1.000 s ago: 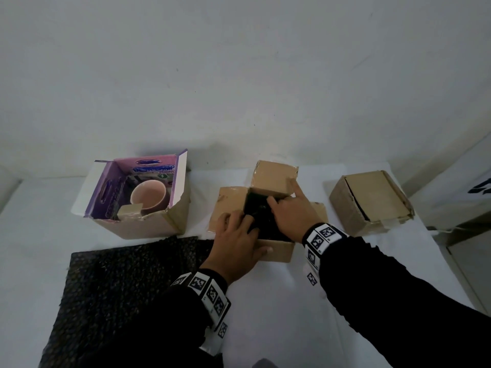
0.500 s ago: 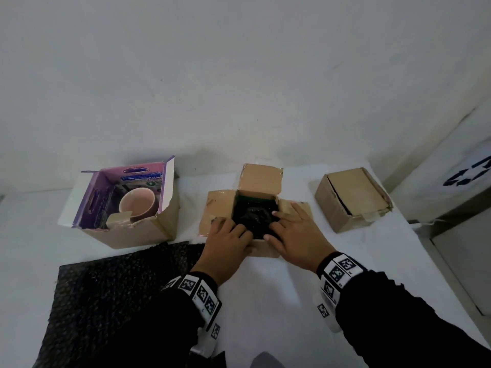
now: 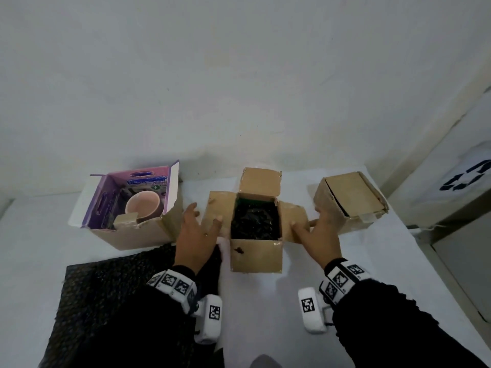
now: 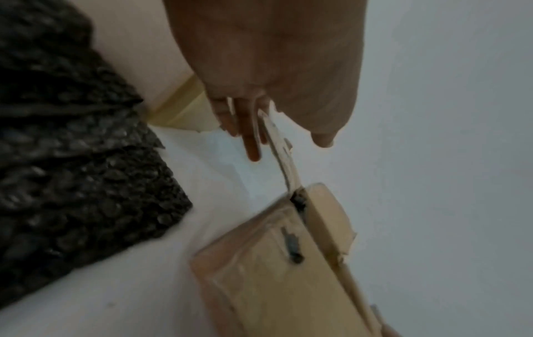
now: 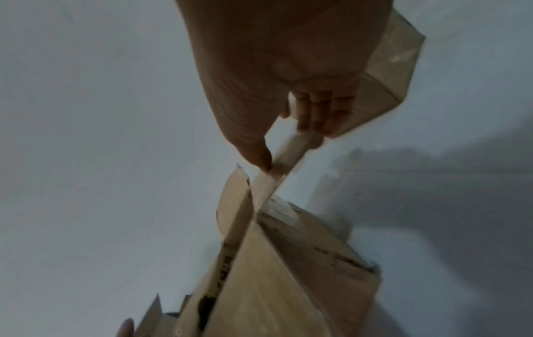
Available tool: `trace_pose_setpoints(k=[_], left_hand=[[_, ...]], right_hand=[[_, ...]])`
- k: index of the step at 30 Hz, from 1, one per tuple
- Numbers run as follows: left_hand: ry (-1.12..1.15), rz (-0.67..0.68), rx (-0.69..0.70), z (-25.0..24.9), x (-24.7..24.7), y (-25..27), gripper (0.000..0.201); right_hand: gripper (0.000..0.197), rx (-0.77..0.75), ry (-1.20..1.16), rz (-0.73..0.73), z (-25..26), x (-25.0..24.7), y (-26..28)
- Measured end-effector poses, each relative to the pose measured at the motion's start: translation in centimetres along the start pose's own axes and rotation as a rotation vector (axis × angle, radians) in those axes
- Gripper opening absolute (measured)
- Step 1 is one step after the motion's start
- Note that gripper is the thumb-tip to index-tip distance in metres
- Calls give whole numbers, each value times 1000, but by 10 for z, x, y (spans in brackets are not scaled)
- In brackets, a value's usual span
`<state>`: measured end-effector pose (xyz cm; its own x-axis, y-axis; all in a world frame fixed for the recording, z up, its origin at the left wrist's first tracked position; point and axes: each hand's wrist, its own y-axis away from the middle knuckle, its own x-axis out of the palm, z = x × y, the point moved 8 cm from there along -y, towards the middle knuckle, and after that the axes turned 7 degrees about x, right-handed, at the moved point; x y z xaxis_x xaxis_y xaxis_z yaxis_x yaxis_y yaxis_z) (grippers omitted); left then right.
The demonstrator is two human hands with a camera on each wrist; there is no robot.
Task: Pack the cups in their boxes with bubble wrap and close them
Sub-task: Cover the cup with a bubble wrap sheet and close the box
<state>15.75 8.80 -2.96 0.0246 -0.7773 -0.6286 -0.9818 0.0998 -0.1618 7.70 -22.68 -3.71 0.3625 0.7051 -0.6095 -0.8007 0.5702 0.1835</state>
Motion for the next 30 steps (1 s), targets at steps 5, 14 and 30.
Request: trace_pose_setpoints(k=[5,14,30], left_hand=[[288,-49,165,-41,-1,-3,66],[-300,363,724,-62,39,20,51],[-162,161,632,-55,38,3,43]], right_hand=[[50,-259,-275,-184,41,-21,9],[35,-630,11,72,68,31,38],[37,-715,142,112,44,33,33]])
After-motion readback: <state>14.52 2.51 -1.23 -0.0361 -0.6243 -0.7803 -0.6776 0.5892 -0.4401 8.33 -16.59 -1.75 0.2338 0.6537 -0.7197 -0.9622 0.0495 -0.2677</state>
